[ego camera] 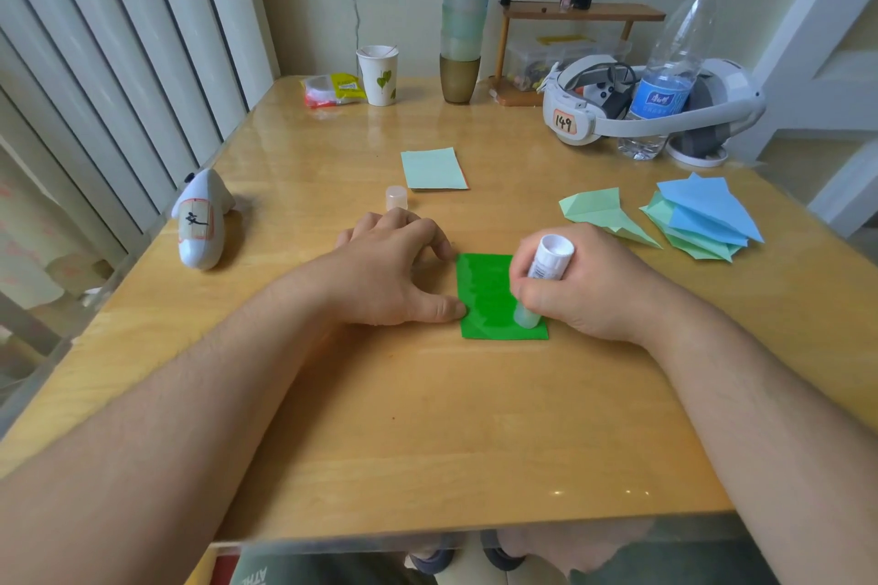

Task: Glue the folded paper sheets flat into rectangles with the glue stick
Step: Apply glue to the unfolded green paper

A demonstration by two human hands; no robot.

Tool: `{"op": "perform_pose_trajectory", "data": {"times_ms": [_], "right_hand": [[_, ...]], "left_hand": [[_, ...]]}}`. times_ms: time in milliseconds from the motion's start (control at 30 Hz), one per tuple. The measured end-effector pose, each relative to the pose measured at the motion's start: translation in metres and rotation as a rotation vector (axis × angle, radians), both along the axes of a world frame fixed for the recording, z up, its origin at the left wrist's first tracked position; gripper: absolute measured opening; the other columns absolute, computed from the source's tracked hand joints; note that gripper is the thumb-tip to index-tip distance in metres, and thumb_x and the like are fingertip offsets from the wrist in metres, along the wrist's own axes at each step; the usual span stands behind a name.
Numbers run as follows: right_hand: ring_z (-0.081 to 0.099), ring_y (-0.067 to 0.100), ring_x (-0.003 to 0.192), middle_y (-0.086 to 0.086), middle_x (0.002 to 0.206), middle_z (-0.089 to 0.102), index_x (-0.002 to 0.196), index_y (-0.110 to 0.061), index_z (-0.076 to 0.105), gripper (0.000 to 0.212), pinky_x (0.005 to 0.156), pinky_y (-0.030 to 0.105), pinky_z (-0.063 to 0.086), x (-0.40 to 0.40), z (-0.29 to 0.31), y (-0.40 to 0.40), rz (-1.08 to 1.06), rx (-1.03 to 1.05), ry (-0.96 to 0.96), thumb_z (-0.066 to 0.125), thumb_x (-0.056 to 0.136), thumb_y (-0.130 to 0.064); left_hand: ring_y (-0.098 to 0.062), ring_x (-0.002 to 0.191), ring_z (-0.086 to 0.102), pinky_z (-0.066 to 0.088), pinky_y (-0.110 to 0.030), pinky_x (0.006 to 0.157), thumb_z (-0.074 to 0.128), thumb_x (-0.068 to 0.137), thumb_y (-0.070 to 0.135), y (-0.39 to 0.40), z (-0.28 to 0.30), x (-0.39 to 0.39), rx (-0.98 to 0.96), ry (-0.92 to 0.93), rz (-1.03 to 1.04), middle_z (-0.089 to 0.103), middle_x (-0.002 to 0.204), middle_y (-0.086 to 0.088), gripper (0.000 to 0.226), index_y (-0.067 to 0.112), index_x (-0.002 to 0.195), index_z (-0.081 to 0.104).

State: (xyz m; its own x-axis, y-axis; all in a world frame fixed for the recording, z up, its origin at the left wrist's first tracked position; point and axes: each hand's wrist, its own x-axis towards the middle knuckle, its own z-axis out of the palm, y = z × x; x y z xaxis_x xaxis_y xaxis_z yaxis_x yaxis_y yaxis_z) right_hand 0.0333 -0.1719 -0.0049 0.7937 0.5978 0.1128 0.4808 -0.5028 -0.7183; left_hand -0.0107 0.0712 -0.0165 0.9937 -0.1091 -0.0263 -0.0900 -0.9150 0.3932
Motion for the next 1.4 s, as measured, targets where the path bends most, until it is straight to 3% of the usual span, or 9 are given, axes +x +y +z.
{"op": "perform_pose_trajectory", "data": {"times_ms": [300, 433, 500, 600, 800, 967, 1100, 1267, 1400], "right_hand": [[0.055, 0.012, 0.067, 0.003, 0.066, 0.062, 0.069, -0.015, 0.067, 0.009, 0.065, 0.035, 0.044, 0.010, -0.005, -0.009, 0.022, 0.071, 0.003, 0.061, 0.069, -0.022], [0.048, 0.008, 0.063, 0.000, 0.063, 0.054, 0.072, -0.003, 0.065, 0.016, 0.058, 0.021, 0.038, 0.012, -0.002, -0.010, -0.040, 0.368, 0.072, 0.058, 0.074, -0.018], [0.043, 0.014, 0.062, 0.005, 0.065, 0.049, 0.070, -0.007, 0.061, 0.031, 0.056, 0.021, 0.035, 0.014, -0.003, -0.009, -0.080, 0.471, 0.136, 0.061, 0.084, -0.035], [0.037, 0.019, 0.059, 0.009, 0.066, 0.042, 0.074, -0.009, 0.060, 0.051, 0.055, 0.025, 0.031, 0.015, -0.007, -0.005, -0.058, 0.441, 0.182, 0.062, 0.084, -0.059], [0.048, 0.005, 0.057, -0.008, 0.062, 0.056, 0.082, -0.009, 0.068, 0.009, 0.056, 0.016, 0.039, 0.006, -0.004, -0.005, 0.103, 0.363, 0.216, 0.069, 0.078, -0.017], [0.052, 0.010, 0.069, -0.001, 0.071, 0.059, 0.074, -0.018, 0.071, 0.023, 0.064, 0.021, 0.042, 0.003, -0.009, 0.003, 0.113, 0.365, 0.219, 0.080, 0.072, -0.040], [0.049, 0.010, 0.066, -0.001, 0.070, 0.058, 0.081, -0.013, 0.071, 0.015, 0.060, 0.025, 0.039, 0.002, -0.013, 0.008, 0.084, 0.296, 0.151, 0.077, 0.079, -0.027], [0.050, 0.018, 0.065, 0.019, 0.073, 0.061, 0.080, -0.016, 0.070, 0.020, 0.062, 0.034, 0.039, -0.001, -0.014, 0.012, 0.073, 0.267, 0.135, 0.081, 0.079, -0.033], [0.046, 0.010, 0.063, -0.001, 0.067, 0.055, 0.076, -0.018, 0.068, 0.020, 0.058, 0.028, 0.036, -0.001, -0.013, 0.010, 0.050, 0.202, 0.126, 0.080, 0.075, -0.034]], "left_hand": [[-0.014, 0.119, 0.031, 0.027, -0.038, 0.105, 0.074, 0.074, 0.071, 0.001, 0.001, 0.000, 0.012, 0.010, -0.016, 0.037, 0.127, 0.016, 0.053, 0.052, 0.115, 0.046], [-0.016, 0.120, 0.032, 0.028, -0.039, 0.107, 0.072, 0.073, 0.072, 0.001, 0.002, 0.001, 0.017, 0.016, -0.018, 0.037, 0.128, 0.015, 0.055, 0.051, 0.116, 0.047], [-0.015, 0.119, 0.032, 0.029, -0.040, 0.108, 0.072, 0.073, 0.072, 0.002, 0.001, 0.001, 0.016, 0.014, -0.019, 0.037, 0.127, 0.015, 0.054, 0.052, 0.116, 0.046], [-0.015, 0.118, 0.031, 0.029, -0.041, 0.108, 0.073, 0.073, 0.073, 0.002, 0.000, 0.001, 0.017, 0.012, -0.022, 0.037, 0.127, 0.016, 0.053, 0.053, 0.113, 0.045], [-0.015, 0.120, 0.031, 0.029, -0.040, 0.108, 0.074, 0.074, 0.071, 0.001, -0.001, 0.001, 0.021, -0.005, -0.017, 0.037, 0.129, 0.015, 0.052, 0.052, 0.113, 0.047], [-0.015, 0.119, 0.031, 0.029, -0.041, 0.108, 0.072, 0.071, 0.073, 0.000, -0.001, 0.001, 0.026, 0.008, -0.014, 0.037, 0.128, 0.016, 0.053, 0.053, 0.112, 0.047], [-0.016, 0.120, 0.032, 0.029, -0.042, 0.110, 0.070, 0.068, 0.075, 0.000, 0.000, 0.001, 0.036, 0.015, -0.010, 0.037, 0.127, 0.015, 0.055, 0.052, 0.112, 0.046], [-0.013, 0.116, 0.030, 0.029, -0.043, 0.110, 0.054, 0.052, 0.090, 0.001, -0.001, 0.001, 0.027, 0.036, -0.015, 0.036, 0.124, 0.017, 0.066, 0.057, 0.108, 0.043], [-0.013, 0.116, 0.032, 0.030, -0.042, 0.107, 0.054, 0.050, 0.090, 0.003, -0.001, 0.002, 0.013, 0.035, -0.016, 0.038, 0.121, 0.018, 0.067, 0.057, 0.107, 0.043]]}}
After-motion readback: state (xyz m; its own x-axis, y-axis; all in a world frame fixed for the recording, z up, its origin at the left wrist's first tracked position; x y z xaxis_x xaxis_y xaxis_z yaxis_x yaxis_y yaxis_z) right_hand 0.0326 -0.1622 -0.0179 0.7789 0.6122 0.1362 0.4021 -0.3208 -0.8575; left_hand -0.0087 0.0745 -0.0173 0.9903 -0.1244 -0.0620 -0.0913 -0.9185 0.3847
